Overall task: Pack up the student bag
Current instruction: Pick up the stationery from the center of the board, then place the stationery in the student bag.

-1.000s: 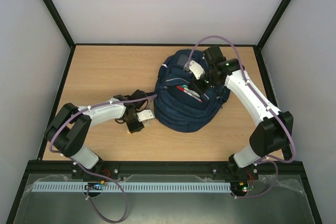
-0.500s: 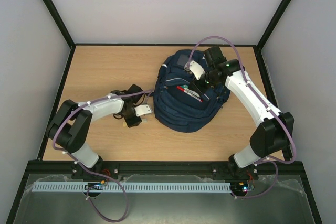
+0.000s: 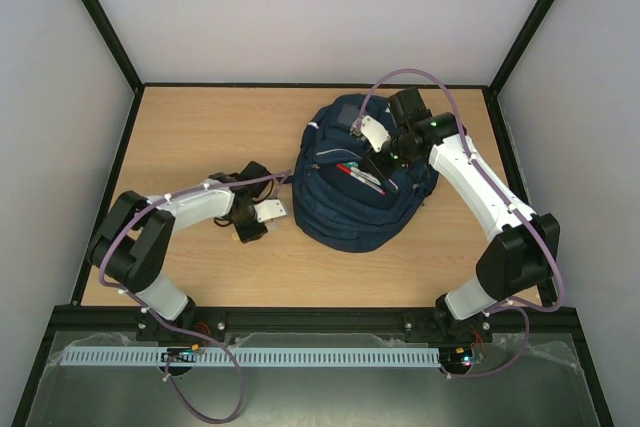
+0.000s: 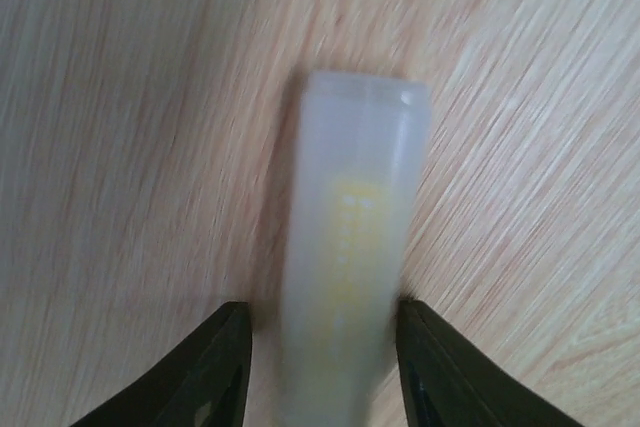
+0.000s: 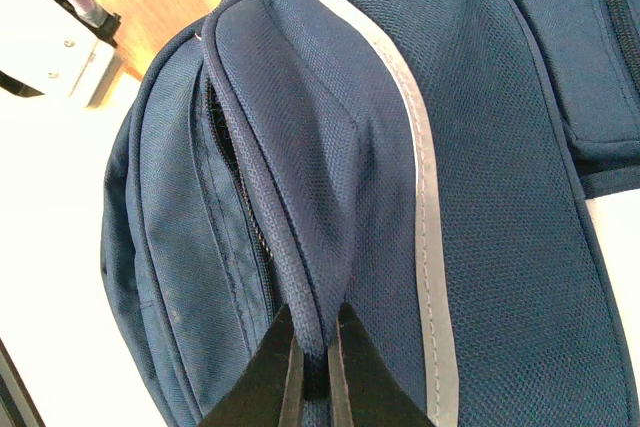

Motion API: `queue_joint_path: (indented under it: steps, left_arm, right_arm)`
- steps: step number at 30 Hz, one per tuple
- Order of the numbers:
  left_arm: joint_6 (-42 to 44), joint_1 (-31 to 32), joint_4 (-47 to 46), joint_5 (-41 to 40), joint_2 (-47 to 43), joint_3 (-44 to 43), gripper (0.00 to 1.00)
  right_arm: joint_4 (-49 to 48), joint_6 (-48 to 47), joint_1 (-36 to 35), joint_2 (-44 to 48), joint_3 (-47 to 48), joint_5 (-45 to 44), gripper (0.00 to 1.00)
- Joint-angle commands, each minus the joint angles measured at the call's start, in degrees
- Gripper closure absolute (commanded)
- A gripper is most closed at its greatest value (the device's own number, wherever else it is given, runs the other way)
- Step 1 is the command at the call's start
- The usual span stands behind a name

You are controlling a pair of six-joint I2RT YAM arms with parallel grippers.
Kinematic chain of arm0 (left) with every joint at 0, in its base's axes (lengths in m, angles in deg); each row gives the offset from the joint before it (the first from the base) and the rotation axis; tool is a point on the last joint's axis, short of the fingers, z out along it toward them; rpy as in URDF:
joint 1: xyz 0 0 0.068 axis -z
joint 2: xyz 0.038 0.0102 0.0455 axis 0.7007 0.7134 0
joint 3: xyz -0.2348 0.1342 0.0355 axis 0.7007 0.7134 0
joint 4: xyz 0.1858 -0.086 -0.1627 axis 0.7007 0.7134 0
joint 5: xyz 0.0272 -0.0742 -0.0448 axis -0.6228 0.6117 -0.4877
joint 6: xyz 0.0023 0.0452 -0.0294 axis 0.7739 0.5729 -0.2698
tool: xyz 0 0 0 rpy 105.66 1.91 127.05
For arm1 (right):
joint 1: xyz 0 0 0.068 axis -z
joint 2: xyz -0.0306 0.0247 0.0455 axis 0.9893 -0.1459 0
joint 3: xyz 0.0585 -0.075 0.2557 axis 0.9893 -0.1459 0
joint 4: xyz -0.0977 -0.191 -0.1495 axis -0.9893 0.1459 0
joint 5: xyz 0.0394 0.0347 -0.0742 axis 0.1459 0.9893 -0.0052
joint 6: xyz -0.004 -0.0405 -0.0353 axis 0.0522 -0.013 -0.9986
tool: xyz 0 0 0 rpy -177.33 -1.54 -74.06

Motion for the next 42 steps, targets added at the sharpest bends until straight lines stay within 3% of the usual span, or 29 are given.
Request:
queue_joint_path:
  steps: [1,8,22,31,42]
  left_arm:
    - [1.12,-2.43,0.31,-4.68,-2.56,4.37,0.61]
    - [0.61,-3.61,1.45,-0.54,-3.69,2.56,0.78]
    - [2.84,-3.52,3.63,3.37,-11.15,-0.43,0.9]
    - [2.08,1.27,3.75,8.68,-17.62,-12.73,0.93]
    - [2.72,8.53,-0.55,15.11,-11.62,-27.69,0.91]
  right_arm:
    - [0.79,-0.37,-0.29,1.76,0.12,1.7,0.99]
    - [0.84,-0.09,-0.25,1.09,0.53,2.31,0.99]
    - [0.78,0.12,-0.32,1.04,0.8,2.42,0.99]
    - [0.61,0.67,-0.25,0.08,2.98,3.5,0.99]
    - [0.76,1.51,-0.28,-1.08,5.61,5.72,0.99]
